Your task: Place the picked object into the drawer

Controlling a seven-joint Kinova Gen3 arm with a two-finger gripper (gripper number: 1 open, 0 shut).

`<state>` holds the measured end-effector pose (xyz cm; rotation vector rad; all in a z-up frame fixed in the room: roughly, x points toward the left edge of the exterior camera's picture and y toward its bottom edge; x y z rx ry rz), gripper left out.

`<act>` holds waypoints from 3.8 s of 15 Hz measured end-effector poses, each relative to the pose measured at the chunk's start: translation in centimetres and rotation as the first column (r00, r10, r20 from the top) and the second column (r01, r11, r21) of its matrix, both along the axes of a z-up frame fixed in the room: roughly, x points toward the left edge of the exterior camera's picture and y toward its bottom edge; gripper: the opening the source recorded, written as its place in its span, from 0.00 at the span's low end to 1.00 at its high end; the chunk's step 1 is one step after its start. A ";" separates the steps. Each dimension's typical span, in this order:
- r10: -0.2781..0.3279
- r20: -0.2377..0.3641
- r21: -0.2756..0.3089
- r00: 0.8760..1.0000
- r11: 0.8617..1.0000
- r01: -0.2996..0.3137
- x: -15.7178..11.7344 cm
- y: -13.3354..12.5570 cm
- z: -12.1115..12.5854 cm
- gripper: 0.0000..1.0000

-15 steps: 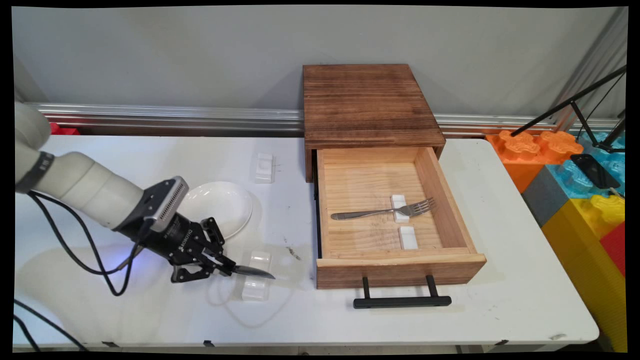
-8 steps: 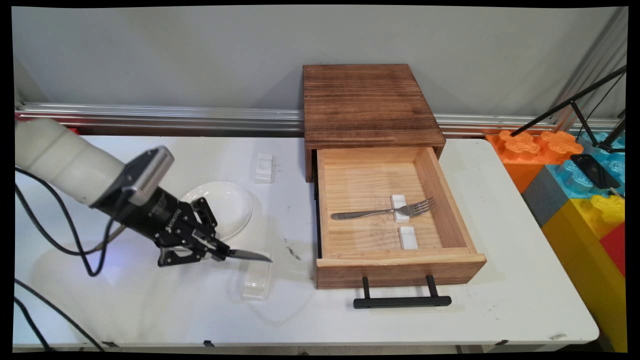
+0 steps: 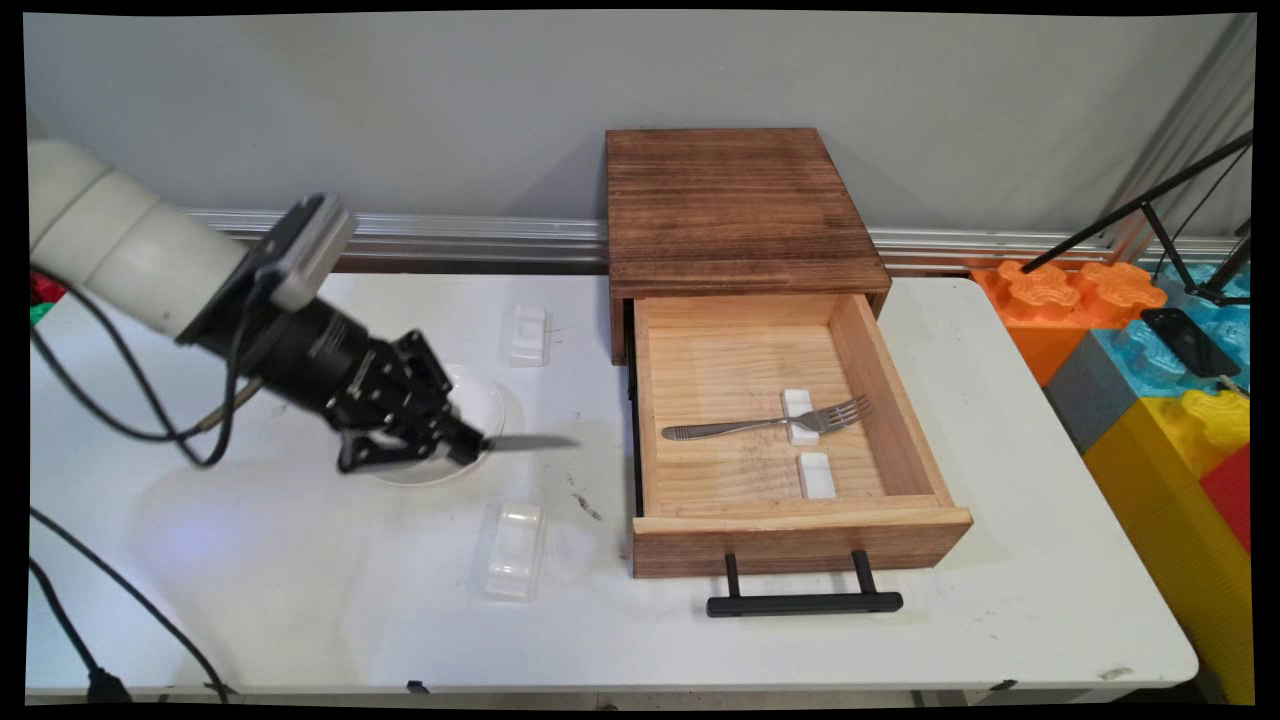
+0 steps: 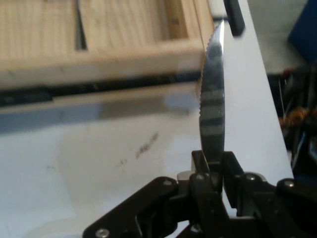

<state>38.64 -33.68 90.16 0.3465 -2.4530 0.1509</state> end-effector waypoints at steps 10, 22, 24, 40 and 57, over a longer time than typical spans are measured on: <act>0.086 -0.049 0.031 0.995 0.996 -0.084 -6.9 -5.4 4.1 0.00; 0.146 -0.065 0.056 0.987 0.988 -0.143 -16.9 -11.3 3.0 0.00; 0.155 -0.063 0.063 0.986 0.986 -0.152 -19.0 -12.1 2.5 0.00; 0.149 -0.028 0.040 0.988 0.988 -0.148 -27.3 -14.2 -3.7 0.00; 0.126 0.034 0.039 0.991 0.991 -0.127 -27.4 -13.6 -9.2 0.00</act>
